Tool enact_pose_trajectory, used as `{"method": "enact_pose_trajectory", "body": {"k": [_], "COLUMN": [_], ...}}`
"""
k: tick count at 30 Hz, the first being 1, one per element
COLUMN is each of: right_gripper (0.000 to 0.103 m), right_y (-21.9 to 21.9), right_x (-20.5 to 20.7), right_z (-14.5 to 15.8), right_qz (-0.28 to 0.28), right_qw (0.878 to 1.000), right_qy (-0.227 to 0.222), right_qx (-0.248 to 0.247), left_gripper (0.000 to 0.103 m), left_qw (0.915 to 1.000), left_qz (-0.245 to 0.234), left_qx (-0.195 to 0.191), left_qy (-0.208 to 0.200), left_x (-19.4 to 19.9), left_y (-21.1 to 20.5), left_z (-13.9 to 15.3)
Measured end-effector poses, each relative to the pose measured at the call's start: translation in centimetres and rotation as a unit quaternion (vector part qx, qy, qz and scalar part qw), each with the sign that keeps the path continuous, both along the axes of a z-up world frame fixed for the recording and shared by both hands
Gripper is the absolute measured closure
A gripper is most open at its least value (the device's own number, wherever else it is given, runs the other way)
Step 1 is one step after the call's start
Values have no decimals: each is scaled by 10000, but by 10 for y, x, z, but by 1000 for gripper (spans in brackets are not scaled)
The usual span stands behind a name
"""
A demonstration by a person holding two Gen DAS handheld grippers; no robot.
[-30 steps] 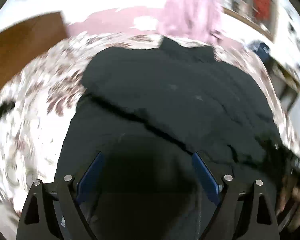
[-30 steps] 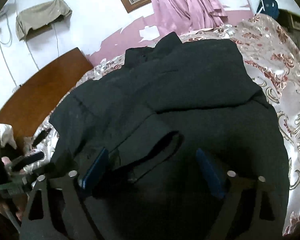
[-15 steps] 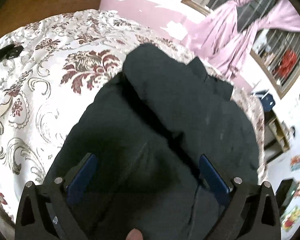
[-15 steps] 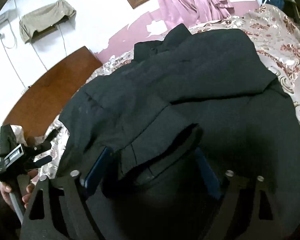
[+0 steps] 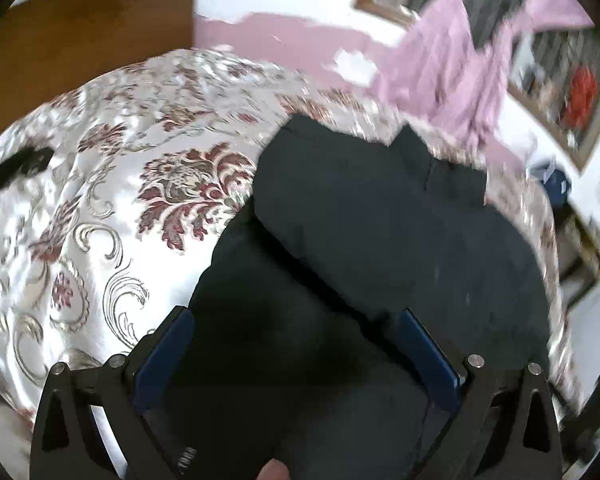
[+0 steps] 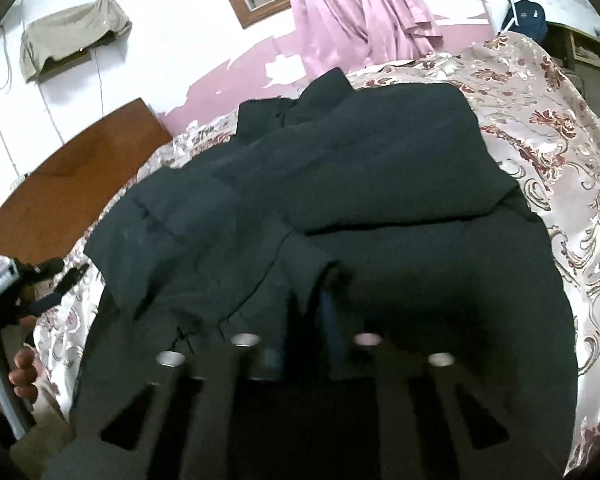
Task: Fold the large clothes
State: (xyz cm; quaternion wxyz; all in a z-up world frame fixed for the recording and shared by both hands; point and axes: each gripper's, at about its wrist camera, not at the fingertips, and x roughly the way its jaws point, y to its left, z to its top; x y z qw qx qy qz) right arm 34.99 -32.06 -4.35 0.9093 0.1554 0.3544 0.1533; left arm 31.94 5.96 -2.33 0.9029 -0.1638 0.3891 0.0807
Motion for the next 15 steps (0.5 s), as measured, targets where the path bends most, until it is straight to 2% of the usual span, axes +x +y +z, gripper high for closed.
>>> {"method": "enact_pose_trajectory", "body": {"k": [2,6,9,13,15], "right_gripper": [99,100,100,100,100], "right_y": [-2,-3,-12,-35,-52], "right_x": [-2,-3,13,41,58], "right_z": [14,61,89,114,118], "right_qz": [105,80,-73,-405,-620], "right_qw": [9997,9942,9878,9821,9818], "right_qy": [-219,-1003,-1402,-1669,-1682], "right_qx": [102,-379,-675,-778,-629], "left_gripper": [0,0,0,0,0], "left_qw": [9999,9998,9992,9982,9975], "left_qz": [-117,-70,71,122,95], "left_qx": [18,145,246,334,454], "left_qy": [69,-136,-308,-477,-528], "left_x": [4,8,16,38,51], "left_y": [-2,-4,-2,0,-4], "left_z": [0,10,20,31,33]}}
